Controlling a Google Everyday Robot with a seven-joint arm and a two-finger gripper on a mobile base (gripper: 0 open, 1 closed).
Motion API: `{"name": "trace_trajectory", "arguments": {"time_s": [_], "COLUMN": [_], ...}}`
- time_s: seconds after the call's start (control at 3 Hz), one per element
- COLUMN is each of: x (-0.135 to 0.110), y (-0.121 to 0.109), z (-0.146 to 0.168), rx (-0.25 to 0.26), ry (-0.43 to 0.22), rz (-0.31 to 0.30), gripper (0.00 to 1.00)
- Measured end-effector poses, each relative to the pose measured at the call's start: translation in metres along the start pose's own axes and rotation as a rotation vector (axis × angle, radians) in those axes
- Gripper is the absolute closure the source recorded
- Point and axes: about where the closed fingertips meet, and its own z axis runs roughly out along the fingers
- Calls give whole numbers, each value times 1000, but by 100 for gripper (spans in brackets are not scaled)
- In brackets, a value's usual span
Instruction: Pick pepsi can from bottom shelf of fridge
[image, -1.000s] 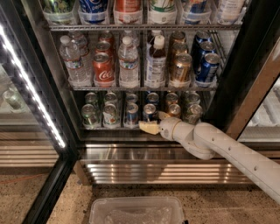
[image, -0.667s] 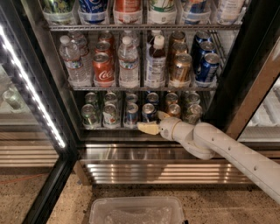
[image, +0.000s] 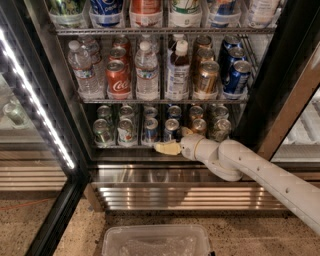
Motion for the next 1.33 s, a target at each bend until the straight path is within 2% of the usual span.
{"name": "trace_trajectory", "arguments": {"time_s": [0.33, 0.67, 1.33], "x": [5, 7, 3], "y": [-1, -3, -10], "z": [9, 14, 8], "rx": [3, 5, 5], "ry": [7, 10, 10], "rz": [-15, -24, -24], "gripper": [21, 40, 86]}}
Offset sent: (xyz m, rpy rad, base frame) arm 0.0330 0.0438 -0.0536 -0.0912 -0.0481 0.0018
